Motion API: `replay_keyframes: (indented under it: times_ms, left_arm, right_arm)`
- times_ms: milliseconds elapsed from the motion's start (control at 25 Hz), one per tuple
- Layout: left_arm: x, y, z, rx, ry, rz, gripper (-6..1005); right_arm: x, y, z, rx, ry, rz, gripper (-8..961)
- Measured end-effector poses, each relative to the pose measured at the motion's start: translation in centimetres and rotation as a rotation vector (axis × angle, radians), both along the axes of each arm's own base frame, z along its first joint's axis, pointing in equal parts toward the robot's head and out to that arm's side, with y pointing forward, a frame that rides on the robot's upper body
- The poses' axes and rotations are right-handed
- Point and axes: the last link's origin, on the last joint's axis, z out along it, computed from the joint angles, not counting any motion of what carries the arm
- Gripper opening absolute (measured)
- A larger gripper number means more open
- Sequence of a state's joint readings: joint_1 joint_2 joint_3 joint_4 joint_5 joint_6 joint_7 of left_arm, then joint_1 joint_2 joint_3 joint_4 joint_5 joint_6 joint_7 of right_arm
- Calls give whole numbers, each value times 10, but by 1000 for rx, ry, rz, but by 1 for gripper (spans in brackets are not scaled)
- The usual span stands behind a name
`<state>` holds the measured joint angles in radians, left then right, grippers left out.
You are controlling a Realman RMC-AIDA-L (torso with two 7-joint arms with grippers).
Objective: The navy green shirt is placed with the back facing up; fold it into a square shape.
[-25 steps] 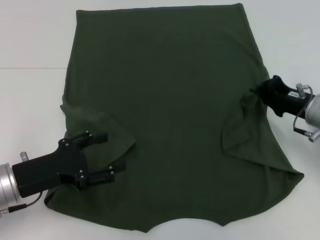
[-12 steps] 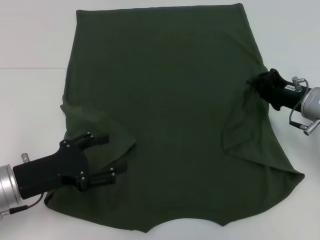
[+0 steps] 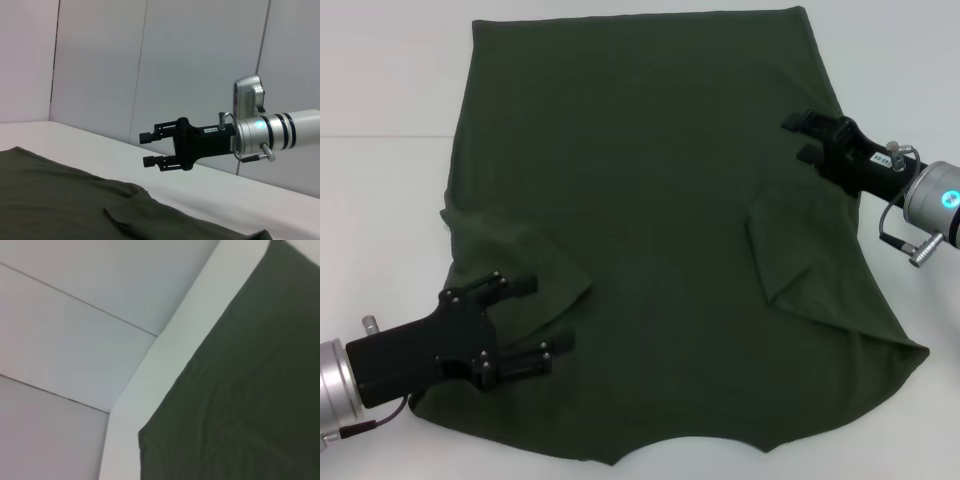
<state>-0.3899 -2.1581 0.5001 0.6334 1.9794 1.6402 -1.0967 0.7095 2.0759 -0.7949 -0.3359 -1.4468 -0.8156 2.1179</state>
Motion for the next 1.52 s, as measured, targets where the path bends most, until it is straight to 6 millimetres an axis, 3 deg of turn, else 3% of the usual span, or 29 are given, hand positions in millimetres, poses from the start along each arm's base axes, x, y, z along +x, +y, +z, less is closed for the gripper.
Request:
replay_keyframes:
  times_ms: [280, 520, 680, 1000, 1200, 1520]
  left_arm:
    - [-1, 1, 4, 8, -67, 64, 884]
    - [-13, 8, 22, -81, -168, 272, 884]
    - [-19, 9, 31, -131, -185, 339, 883]
    - [-25, -5, 32, -288, -23, 268, 882]
    - [-27, -9, 29, -277, 39, 225, 880]
    - [-29, -13, 14, -187, 84, 159, 877]
  right_arm:
    - [11, -23, 12, -5, -54, 161, 666]
    - [29, -61, 37, -50, -281, 460, 929]
    - [33, -87, 47, -37, -466, 691, 927]
    - [54, -134, 39, -3, -723, 948, 924]
    - [69, -155, 34, 39, -811, 977, 924]
    - [82, -167, 34, 46, -846, 941, 923]
